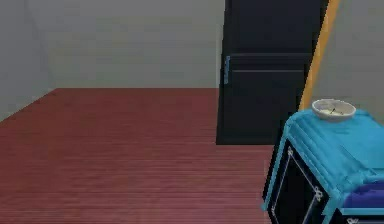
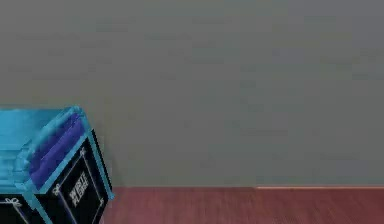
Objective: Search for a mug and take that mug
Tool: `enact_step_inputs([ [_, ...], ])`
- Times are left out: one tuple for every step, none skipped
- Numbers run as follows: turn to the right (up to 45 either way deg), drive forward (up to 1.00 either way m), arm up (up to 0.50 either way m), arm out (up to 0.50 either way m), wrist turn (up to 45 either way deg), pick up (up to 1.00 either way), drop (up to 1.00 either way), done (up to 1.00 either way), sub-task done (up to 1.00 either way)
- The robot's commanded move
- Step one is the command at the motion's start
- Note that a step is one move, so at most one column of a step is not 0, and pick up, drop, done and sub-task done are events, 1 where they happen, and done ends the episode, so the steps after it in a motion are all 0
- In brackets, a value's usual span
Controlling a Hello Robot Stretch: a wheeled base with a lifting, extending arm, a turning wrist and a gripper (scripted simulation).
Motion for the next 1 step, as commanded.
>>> enact_step_inputs([
  [-12.0, 0.0, 0.0, 0.0, 0.0, 0.0, 0.0, 0.0, 0.0],
])
